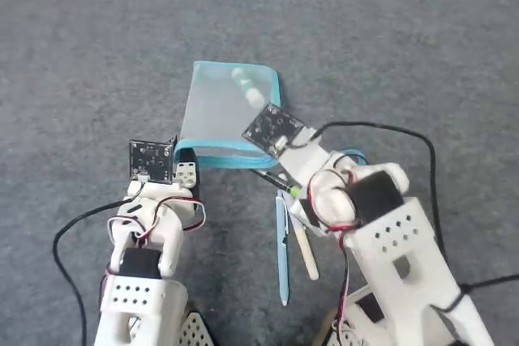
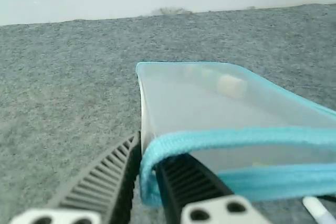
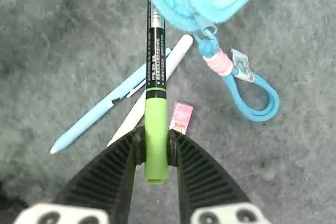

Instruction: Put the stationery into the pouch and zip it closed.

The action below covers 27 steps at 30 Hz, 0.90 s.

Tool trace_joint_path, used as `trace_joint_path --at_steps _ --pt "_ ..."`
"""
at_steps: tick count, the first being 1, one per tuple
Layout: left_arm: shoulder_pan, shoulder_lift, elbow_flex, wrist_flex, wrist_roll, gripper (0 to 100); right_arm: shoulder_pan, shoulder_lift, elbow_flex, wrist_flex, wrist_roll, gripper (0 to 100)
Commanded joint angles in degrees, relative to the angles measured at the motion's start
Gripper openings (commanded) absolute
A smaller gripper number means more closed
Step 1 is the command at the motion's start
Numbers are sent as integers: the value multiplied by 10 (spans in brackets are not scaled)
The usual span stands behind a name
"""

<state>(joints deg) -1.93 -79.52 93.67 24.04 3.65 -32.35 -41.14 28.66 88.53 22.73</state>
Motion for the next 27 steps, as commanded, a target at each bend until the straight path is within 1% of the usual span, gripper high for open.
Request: trace_joint_path --at_steps 1,4,7,10,13,17,20,27 --pt "2 2 -30 -19 -1 13 -7 -12 -56 30 -9 6" --pt "2 2 -30 -20 -1 13 -32 -38 -55 69 -6 6" --pt "2 2 -30 -21 -1 13 -78 -70 -49 106 12 6" --pt "2 2 -30 -21 -1 13 -108 -103 -48 124 15 6" --pt "2 2 -30 -20 -1 13 -107 -124 -49 124 11 6" --pt "2 2 -30 -20 -1 13 -102 -149 -56 115 -31 6" --pt "2 2 -30 -20 -1 13 -102 -160 -61 97 -48 6" --pt "2 2 -30 -20 -1 13 -101 -129 -58 61 -62 6"
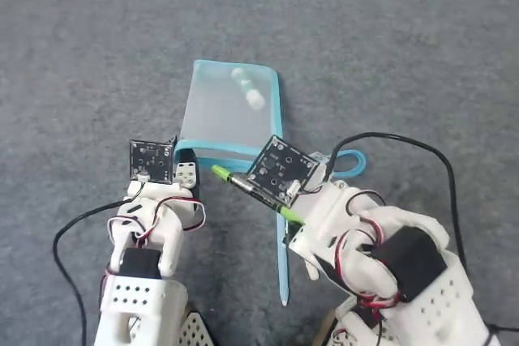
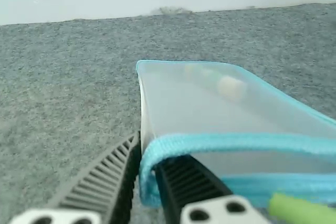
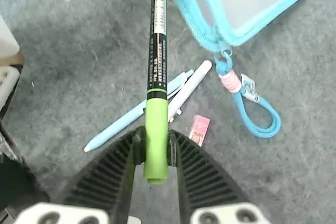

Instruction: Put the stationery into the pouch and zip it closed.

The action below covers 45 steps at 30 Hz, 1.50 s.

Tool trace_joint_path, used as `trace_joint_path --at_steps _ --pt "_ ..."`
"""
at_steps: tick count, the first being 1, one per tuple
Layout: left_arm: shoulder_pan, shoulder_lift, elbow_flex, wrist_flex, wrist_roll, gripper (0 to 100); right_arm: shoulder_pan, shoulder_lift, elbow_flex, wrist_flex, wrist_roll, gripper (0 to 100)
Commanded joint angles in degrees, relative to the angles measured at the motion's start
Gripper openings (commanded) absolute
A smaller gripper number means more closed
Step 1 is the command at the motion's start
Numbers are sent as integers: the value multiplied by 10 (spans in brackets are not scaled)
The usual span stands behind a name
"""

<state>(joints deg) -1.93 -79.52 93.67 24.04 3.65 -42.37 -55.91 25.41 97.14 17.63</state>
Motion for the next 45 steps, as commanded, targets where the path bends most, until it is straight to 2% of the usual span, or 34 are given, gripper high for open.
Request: trace_joint_path --at_steps 1,7,12,17,27,29,31,33,35,41,45 --pt "2 2 -30 -20 -1 13 0 27 -25 -31 -11 6" --pt "2 2 -30 -20 -1 13 64 94 -26 -80 -11 6" --pt "2 2 -30 -20 -1 13 73 156 -28 -118 -11 6" --pt "3 2 -30 -20 -1 13 75 219 -32 -183 -57 6" --pt "26 2 -30 -18 -1 13 95 387 -149 -285 -161 7" --pt "26 2 -30 -18 -1 13 87 392 -159 -287 -172 46" --pt "26 2 -30 -18 -1 13 77 392 -162 -284 -181 145" --pt "27 2 -30 -18 -1 13 70 392 -157 -283 -177 242" --pt "27 2 -30 -18 -1 13 62 391 -150 -282 -158 289" --pt "27 2 -30 -18 -1 13 60 333 -107 -287 -142 293" --pt "27 2 -30 -18 -1 13 58 283 -31 -305 -65 293"
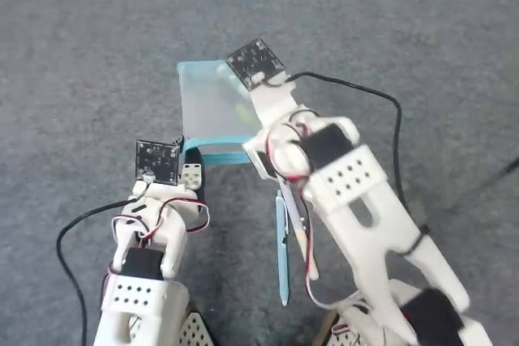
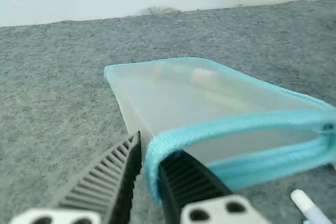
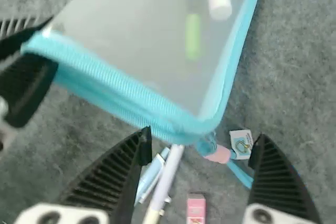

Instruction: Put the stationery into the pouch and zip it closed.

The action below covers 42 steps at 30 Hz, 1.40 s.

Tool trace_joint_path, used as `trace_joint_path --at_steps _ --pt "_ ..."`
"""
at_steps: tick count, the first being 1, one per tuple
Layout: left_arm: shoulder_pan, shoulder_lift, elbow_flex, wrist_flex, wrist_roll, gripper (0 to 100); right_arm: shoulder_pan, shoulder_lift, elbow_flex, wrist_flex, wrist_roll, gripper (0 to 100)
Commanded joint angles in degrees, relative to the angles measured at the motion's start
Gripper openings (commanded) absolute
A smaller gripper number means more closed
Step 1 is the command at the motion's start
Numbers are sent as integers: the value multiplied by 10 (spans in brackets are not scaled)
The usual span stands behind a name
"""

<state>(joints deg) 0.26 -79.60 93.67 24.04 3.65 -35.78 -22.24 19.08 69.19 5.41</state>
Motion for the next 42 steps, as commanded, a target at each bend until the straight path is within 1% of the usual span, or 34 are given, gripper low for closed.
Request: trace_joint_path --at_steps 1,2,4,7,8,9,14,22,25,28,30,35,39,42 --pt "5 3 -30 -18 -1 13 -8 -62 59 -44 78 293" --pt "5 3 -30 -18 -1 13 -8 -71 90 -69 101 294" --pt "5 3 -30 -18 -1 13 -14 -88 150 -124 172 295" --pt "4 3 -30 -18 -1 13 -25 -107 227 -177 312 294" --pt "4 3 -30 -18 -1 13 -29 -113 245 -188 341 293" --pt "4 3 -30 -18 -1 13 -30 -117 260 -198 352 294" --pt "5 3 -30 -18 -1 13 -31 -117 273 -240 358 295" --pt "5 3 -30 -18 -1 13 -31 -74 274 -364 360 290" --pt "5 3 -30 -18 -1 13 -32 -45 275 -386 383 236" --pt "5 3 -30 -18 -1 13 -34 -14 274 -389 429 159" --pt "5 3 -30 -18 -1 13 -34 1 273 -390 435 136" --pt "4 3 -30 -18 -1 13 -32 8 274 -381 440 134" --pt "1 3 -30 -18 -1 13 -32 7 287 -363 473 135" --pt "1 3 -31 -18 -1 13 -31 -5 306 -364 475 193"
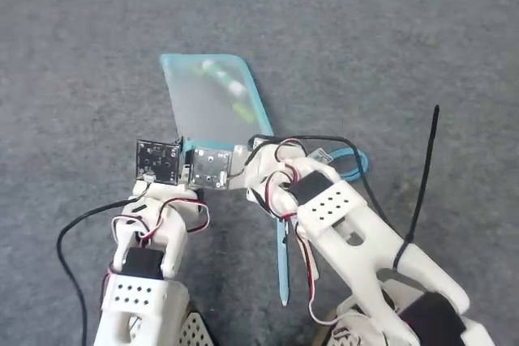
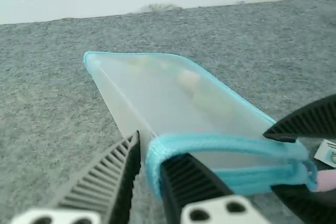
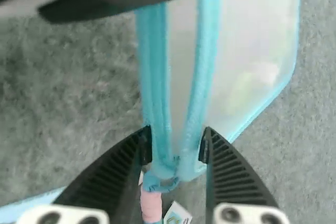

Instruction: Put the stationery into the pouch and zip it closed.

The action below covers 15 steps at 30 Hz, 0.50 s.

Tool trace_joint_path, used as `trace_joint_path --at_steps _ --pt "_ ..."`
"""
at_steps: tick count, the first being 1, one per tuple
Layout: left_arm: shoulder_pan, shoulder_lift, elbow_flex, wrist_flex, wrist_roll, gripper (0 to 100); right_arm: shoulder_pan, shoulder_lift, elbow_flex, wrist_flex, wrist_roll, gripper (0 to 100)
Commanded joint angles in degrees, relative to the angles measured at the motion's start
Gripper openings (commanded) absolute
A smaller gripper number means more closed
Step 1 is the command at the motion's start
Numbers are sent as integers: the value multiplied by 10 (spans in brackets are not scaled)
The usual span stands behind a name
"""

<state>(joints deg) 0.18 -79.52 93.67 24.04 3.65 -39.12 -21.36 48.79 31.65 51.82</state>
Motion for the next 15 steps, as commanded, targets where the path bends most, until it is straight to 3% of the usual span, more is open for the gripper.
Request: trace_joint_path --at_steps 1,7,15 --pt "2 2 -32 -18 -1 13 2 -20 13 11 10 221" --pt "1 2 -54 21 -1 13 28 -46 22 7 -18 241" --pt "6 2 -110 127 -4 13 32 -46 21 -93 -58 220"
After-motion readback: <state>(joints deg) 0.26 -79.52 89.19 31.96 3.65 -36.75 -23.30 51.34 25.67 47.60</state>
